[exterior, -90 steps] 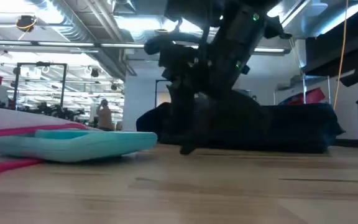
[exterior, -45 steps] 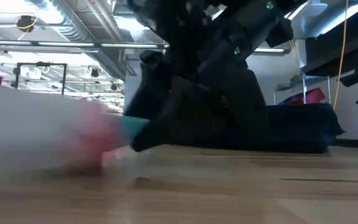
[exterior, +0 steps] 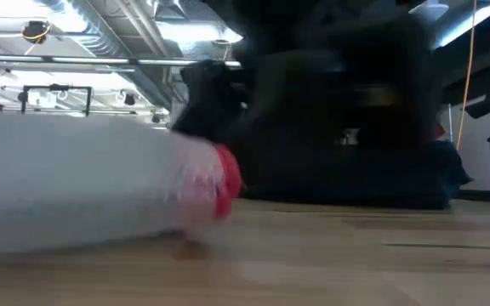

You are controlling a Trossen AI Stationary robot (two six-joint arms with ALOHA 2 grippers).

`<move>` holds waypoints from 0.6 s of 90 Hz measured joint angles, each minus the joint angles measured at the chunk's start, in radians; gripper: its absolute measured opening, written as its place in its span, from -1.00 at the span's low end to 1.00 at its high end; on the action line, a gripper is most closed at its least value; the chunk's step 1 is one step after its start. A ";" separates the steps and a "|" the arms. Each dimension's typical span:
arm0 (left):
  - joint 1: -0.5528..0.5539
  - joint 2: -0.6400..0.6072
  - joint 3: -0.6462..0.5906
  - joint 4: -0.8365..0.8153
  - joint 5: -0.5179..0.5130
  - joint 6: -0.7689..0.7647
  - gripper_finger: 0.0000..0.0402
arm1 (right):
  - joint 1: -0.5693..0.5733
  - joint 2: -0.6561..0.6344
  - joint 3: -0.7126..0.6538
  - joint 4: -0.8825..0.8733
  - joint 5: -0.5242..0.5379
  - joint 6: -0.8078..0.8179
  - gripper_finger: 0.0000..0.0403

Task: Unpack backpack
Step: Put the blue calculator into the zip bag

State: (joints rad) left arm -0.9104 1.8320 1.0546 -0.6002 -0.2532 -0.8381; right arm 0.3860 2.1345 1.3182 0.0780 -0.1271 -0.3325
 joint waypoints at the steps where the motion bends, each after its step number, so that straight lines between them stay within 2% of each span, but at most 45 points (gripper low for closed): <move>1: 0.000 0.000 0.000 0.000 0.001 0.000 -1.00 | 0.001 0.000 0.000 -0.003 -0.008 0.000 0.11; 8: -0.006 0.000 0.000 -0.002 0.000 -0.007 -1.00 | 0.017 0.000 0.000 -0.025 -0.014 -0.011 0.11; 21: -0.016 0.000 0.000 -0.004 -0.001 -0.007 -1.00 | 0.045 -0.025 0.001 -0.084 0.094 -0.065 0.11; 31: -0.018 0.000 0.000 -0.005 0.001 -0.020 -1.00 | 0.049 -0.074 0.000 -0.060 0.107 -0.066 0.11; 41: -0.020 0.000 0.000 -0.005 0.003 -0.043 -1.00 | 0.060 -0.128 0.003 -0.090 0.123 -0.030 0.11; 54: -0.025 0.000 0.000 -0.007 0.003 -0.032 -1.00 | 0.058 -0.137 -0.004 -0.242 0.214 0.082 0.09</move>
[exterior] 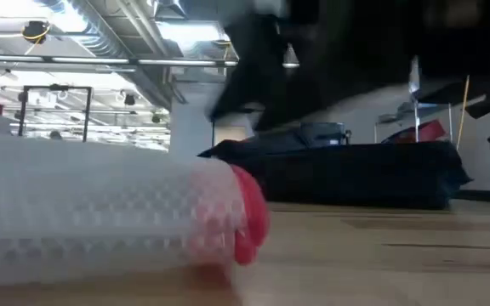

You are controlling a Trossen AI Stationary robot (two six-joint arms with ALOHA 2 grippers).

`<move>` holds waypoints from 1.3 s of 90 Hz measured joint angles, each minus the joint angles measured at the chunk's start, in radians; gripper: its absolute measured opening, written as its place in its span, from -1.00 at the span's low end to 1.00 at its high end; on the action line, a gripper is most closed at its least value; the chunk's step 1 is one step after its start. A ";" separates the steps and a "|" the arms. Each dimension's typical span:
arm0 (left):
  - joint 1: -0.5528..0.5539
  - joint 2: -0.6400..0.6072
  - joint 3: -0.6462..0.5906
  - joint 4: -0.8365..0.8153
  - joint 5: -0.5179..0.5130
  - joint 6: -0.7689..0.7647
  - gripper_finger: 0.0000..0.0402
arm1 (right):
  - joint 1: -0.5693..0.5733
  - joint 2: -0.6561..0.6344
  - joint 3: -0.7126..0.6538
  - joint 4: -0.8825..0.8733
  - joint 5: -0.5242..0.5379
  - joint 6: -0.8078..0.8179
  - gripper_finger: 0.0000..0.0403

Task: Unpack backpack
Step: Put the blue calculator into the zip bag

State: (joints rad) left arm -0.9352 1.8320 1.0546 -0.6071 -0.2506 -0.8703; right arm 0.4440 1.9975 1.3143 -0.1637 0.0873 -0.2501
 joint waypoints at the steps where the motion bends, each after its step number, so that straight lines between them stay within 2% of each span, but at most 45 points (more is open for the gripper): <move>1: 0.000 0.000 0.000 0.000 0.000 0.000 -1.00 | -0.003 0.000 -0.004 -0.002 0.004 0.011 0.09; 13: 0.000 0.000 0.000 0.000 0.002 -0.013 -1.00 | -0.024 -0.008 -0.072 0.060 -0.040 0.115 -0.05; 27: -0.001 0.000 -0.001 0.006 0.001 -0.008 -1.00 | -0.027 -0.019 -0.175 0.100 0.073 0.223 -0.32; 45: 0.006 0.000 -0.001 0.010 0.003 0.011 -1.00 | -0.039 -0.018 -0.308 0.513 0.027 0.279 -0.76; 50: 0.007 -0.001 -0.001 0.010 0.007 0.011 -1.00 | -0.039 -0.013 -0.307 0.572 0.005 0.296 -0.88; 55: 0.007 -0.001 -0.001 0.011 0.007 0.010 -1.00 | -0.044 0.002 -0.287 0.559 -0.026 0.295 -0.96; 60: 0.007 -0.001 -0.001 0.011 0.007 0.006 -1.00 | -0.047 0.028 -0.265 0.506 -0.024 0.293 -0.97; 68: 0.007 -0.001 -0.001 0.013 0.007 -0.003 -1.00 | -0.046 0.043 -0.245 0.406 0.038 0.279 -0.94; 84: 0.001 -0.001 -0.001 0.013 0.007 -0.005 -1.00 | -0.036 -0.011 -0.227 0.651 0.016 0.240 -0.99; 98: 0.000 -0.001 0.000 0.011 0.007 0.000 -1.00 | -0.036 -0.022 -0.236 0.508 0.257 0.302 -1.00; 106: 0.006 -0.001 0.000 0.010 0.007 0.007 -1.00 | -0.035 -0.025 -0.231 0.460 0.358 0.370 -1.00; 111: 0.008 -0.001 0.000 0.011 0.009 0.006 -1.00 | -0.032 -0.027 -0.231 0.396 0.337 0.434 -1.00; 117: 0.008 -0.001 0.000 0.013 0.006 0.010 -1.00 | -0.030 -0.015 -0.232 0.332 0.221 0.489 -1.00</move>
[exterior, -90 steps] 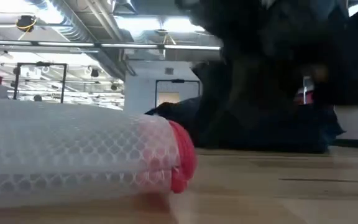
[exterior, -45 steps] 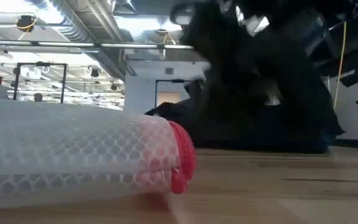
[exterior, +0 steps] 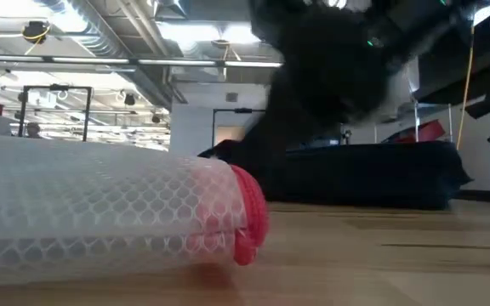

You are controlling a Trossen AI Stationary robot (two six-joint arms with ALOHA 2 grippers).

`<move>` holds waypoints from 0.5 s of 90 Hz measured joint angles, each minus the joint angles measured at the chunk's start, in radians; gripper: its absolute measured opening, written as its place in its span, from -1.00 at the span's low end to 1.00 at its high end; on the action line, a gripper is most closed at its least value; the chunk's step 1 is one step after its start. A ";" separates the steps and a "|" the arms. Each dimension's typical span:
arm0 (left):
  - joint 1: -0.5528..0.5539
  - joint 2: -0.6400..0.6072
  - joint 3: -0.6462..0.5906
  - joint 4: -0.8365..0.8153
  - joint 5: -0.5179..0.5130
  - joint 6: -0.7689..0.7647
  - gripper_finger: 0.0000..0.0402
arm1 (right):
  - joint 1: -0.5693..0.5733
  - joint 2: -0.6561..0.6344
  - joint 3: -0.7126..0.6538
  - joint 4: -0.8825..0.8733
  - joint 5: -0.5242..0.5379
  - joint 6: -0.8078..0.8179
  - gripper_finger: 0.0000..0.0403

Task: Unpack backpack
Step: Put the blue calculator into the zip bag

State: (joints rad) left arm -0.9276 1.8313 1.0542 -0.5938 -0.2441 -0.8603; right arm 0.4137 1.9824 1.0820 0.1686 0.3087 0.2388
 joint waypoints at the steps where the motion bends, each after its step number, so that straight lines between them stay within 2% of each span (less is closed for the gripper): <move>1: 0.000 0.000 0.000 0.000 0.000 0.002 -1.00 | 0.001 0.002 0.000 -0.008 -0.017 0.006 -1.00; 5: 0.000 0.000 0.000 0.000 -0.003 0.009 -1.00 | 0.011 0.015 -0.001 -0.024 -0.058 0.021 -1.00; 20: 0.017 0.000 0.000 0.004 -0.008 0.021 -1.00 | 0.020 0.073 0.015 0.055 -0.110 0.028 -1.00; 45: 0.028 0.000 0.000 0.011 -0.020 0.026 -1.00 | 0.018 0.226 0.232 0.044 -0.308 -0.049 -1.00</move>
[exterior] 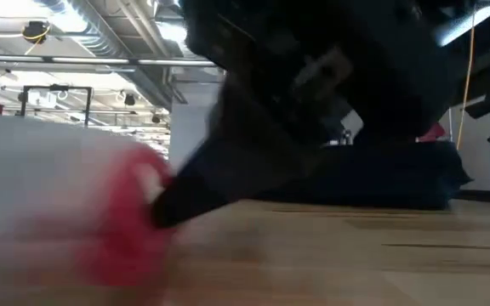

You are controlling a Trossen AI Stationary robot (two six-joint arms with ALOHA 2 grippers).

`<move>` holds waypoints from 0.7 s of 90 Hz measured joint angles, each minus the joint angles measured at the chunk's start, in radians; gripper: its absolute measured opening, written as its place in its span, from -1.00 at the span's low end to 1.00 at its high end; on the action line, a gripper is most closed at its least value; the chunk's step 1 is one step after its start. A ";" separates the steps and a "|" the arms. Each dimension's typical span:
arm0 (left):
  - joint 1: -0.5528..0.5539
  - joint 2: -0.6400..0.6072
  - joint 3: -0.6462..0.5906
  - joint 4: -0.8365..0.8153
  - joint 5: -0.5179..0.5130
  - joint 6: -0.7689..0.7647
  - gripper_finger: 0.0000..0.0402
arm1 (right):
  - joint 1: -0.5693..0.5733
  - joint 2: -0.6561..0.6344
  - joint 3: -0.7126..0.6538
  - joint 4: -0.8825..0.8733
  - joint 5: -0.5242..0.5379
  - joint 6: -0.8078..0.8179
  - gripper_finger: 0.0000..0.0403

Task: Unpack backpack
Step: Put the blue calculator into the zip bag

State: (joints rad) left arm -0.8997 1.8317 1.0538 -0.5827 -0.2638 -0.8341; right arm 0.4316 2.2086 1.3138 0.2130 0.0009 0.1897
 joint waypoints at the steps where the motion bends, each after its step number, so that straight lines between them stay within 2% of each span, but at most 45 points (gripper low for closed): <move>1: 0.000 0.000 0.000 0.000 0.000 0.000 -1.00 | 0.000 0.005 0.011 -0.004 -0.007 -0.005 -1.00; 18: 0.000 0.000 0.000 -0.001 -0.007 -0.001 -1.00 | 0.001 0.073 0.150 -0.087 -0.080 -0.079 -1.00; 38: -0.001 0.000 0.000 -0.001 -0.025 -0.003 -1.00 | -0.014 0.083 0.167 -0.133 -0.136 -0.123 -1.00; 51: -0.006 0.000 0.001 -0.012 -0.031 0.004 -1.00 | -0.012 0.048 0.168 -0.272 -0.124 -0.148 -1.00; 63: -0.006 0.000 0.002 -0.129 -0.024 -0.106 -1.00 | 0.008 -0.007 0.166 -0.434 -0.012 -0.154 -1.00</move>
State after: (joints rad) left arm -0.9058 1.8313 1.0557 -0.7114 -0.2879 -0.9403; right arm 0.4395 2.2017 1.4795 -0.2208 -0.0112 0.0359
